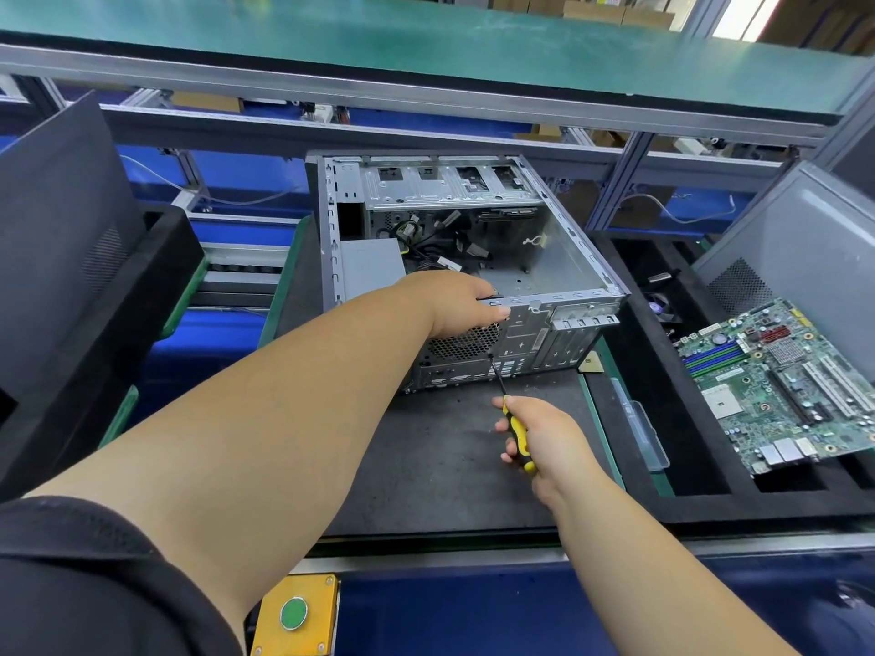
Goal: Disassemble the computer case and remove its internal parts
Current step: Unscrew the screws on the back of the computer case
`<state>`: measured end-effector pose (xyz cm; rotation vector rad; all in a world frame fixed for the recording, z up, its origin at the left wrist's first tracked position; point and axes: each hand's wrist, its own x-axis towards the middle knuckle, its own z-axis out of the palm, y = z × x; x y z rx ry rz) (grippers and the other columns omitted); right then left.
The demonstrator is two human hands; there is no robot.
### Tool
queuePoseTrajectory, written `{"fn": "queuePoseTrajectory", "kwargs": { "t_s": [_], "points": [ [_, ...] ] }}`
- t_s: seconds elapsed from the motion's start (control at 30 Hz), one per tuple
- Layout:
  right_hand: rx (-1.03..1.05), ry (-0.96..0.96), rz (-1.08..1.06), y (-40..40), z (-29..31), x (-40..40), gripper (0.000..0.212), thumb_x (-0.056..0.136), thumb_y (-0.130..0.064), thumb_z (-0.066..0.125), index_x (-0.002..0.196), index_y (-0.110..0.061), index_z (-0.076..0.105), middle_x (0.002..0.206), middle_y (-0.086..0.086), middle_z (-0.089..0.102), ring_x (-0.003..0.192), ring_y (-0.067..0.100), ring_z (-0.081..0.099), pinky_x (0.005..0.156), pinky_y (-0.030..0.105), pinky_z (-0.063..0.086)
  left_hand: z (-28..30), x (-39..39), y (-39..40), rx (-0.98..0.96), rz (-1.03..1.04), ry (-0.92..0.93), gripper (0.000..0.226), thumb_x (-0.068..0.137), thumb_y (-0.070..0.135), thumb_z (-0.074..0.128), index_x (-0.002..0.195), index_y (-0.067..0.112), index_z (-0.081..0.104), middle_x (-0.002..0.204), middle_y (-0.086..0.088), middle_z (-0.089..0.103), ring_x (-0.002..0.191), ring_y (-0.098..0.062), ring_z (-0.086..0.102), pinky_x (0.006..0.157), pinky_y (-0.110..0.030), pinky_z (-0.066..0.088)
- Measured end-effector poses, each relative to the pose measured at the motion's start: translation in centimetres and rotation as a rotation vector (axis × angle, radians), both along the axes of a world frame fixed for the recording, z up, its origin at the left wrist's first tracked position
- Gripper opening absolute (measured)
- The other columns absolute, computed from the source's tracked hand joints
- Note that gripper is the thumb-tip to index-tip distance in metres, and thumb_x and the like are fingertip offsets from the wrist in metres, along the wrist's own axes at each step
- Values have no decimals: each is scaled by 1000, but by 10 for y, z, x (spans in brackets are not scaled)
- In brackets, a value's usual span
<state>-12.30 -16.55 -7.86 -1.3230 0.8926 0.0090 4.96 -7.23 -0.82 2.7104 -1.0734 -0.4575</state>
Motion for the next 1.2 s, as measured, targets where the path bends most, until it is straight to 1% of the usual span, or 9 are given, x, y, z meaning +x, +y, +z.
{"fn": "queuePoseTrajectory", "kwargs": {
  "t_s": [0.23,0.37,0.43,0.63,0.73,0.8,0.9,1.03,1.2],
  "points": [
    [-62,-68,-3,-4,-1,0,18,95,-15,58,105,-3,67,68,6,58,40,10,40,40,21,41,0,1,-1,-5,-5,11,53,94,65,35,137,37,48,137,5,54,118,-19,51,83,-32,36],
    [217,13,-47,-3,-1,5,34,100,-27,48,94,0,68,60,6,59,37,11,38,37,20,36,1,0,0,-6,-4,13,53,94,65,35,139,38,46,139,6,53,122,-20,50,84,-32,36],
    [318,25,-51,-4,-4,6,38,100,-26,43,89,2,68,59,6,60,36,10,39,37,20,37,2,-1,0,-7,-6,11,53,95,65,35,139,38,46,140,5,52,123,-20,50,85,-32,36],
    [178,46,-27,-4,-12,7,18,97,-23,60,85,-9,62,61,2,59,37,10,50,39,21,48,2,0,0,-4,7,19,55,94,67,35,141,40,44,144,7,49,128,-20,47,89,-33,35],
    [69,52,42,-4,-14,5,13,95,-25,63,91,-14,58,71,2,60,38,8,46,38,20,42,2,-1,0,-3,13,14,56,93,67,35,142,40,43,146,8,47,130,-20,46,93,-34,36],
    [11,46,54,-4,-15,4,12,95,-24,64,93,-14,58,71,2,61,39,8,43,39,19,38,2,-2,0,-5,10,8,53,93,67,36,139,41,45,142,8,51,126,-19,49,88,-32,36],
    [-30,74,29,-5,-13,3,16,96,-28,61,93,-12,59,67,3,64,41,11,42,41,21,38,2,-2,-1,-8,10,6,52,94,66,37,138,41,47,138,7,54,123,-20,51,85,-30,35],
    [46,125,8,-5,-8,5,29,102,-23,43,92,-7,66,62,5,65,46,14,43,46,26,38,3,-2,0,-4,5,4,53,95,65,36,139,38,46,139,6,53,123,-20,50,84,-31,34],
    [-14,128,19,-5,-9,7,21,102,-21,48,91,-11,63,71,6,61,52,16,49,49,25,40,3,-3,0,-5,9,11,50,95,64,37,137,38,48,134,5,56,118,-19,52,79,-30,31]
  ]
}}
